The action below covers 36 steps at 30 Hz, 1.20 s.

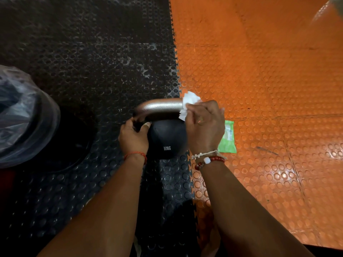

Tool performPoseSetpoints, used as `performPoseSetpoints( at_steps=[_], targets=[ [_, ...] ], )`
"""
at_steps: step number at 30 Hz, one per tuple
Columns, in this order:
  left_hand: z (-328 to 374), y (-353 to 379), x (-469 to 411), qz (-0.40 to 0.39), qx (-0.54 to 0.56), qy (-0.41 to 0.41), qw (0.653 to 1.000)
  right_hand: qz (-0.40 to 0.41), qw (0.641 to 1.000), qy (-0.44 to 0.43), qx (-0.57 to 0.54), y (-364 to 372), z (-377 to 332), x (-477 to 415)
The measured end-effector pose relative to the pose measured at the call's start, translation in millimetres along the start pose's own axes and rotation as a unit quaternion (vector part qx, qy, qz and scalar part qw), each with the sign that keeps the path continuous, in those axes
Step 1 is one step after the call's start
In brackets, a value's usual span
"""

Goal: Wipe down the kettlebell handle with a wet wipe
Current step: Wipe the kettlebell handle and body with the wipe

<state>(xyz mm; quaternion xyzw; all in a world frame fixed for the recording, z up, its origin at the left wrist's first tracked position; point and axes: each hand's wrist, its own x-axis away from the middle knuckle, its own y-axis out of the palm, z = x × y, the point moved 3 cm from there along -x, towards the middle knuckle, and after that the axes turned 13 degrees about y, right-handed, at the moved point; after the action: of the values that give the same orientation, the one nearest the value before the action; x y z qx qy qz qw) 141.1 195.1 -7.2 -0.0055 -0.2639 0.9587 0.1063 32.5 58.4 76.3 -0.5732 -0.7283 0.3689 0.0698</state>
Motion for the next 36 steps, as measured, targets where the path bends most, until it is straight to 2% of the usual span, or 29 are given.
performPoseSetpoints(
  at_steps=[4, 7, 9, 11, 13, 15, 17, 19, 23, 25, 32, 36],
  targets=[
    [0.3, -0.3, 1.3, -0.001, -0.012, 0.005, 1.000, 0.019, 0.997, 0.065, -0.026, -2.9, 7.2, -1.9],
    [0.6, 0.1, 1.0, 0.003, -0.013, 0.009, 1.000, 0.027, 0.994, 0.105, -0.003, -4.3, 2.7, 1.3],
    [0.0, -0.3, 1.0, 0.005, -0.011, 0.009, 1.000, 0.025, 0.987, 0.156, -0.001, -6.7, 2.3, 5.3],
    [0.0, -0.4, 1.2, 0.004, -0.015, 0.009, 1.000, 0.019, 0.969, 0.242, -0.050, -7.1, 2.3, 8.2],
    [-0.2, -0.1, 1.1, 0.003, -0.014, 0.008, 1.000, 0.020, 0.906, 0.392, -0.162, 0.0, 5.1, 6.8],
    [-0.6, 0.1, 0.8, 0.003, -0.011, 0.008, 1.000, 0.022, 0.809, 0.512, -0.289, 9.2, 3.5, 8.5],
    [-1.3, 0.6, 0.2, 0.003, -0.005, 0.009, 1.000, -0.012, 0.713, 0.583, -0.388, 15.4, -3.7, 13.1],
    [-1.9, 0.8, 0.0, 0.003, 0.000, 0.007, 1.000, -0.061, 0.635, 0.622, -0.454, 17.7, -9.6, 16.1],
    [-1.1, 0.7, 0.4, 0.004, -0.011, 0.012, 1.000, -0.080, 0.559, 0.646, -0.514, 18.6, -10.2, 14.7],
    [-1.1, 0.6, 0.6, 0.003, -0.010, 0.013, 1.000, -0.089, 0.536, 0.653, -0.527, 20.2, -12.6, 16.9],
    [0.7, -0.1, 0.7, 0.007, -0.012, 0.020, 1.000, -0.097, 0.493, 0.661, -0.557, 20.7, -9.8, 17.1],
    [-1.0, -0.1, 0.7, 0.006, -0.011, 0.021, 1.000, -0.149, 0.502, 0.656, -0.544, 24.1, -10.3, 23.6]
  ],
)
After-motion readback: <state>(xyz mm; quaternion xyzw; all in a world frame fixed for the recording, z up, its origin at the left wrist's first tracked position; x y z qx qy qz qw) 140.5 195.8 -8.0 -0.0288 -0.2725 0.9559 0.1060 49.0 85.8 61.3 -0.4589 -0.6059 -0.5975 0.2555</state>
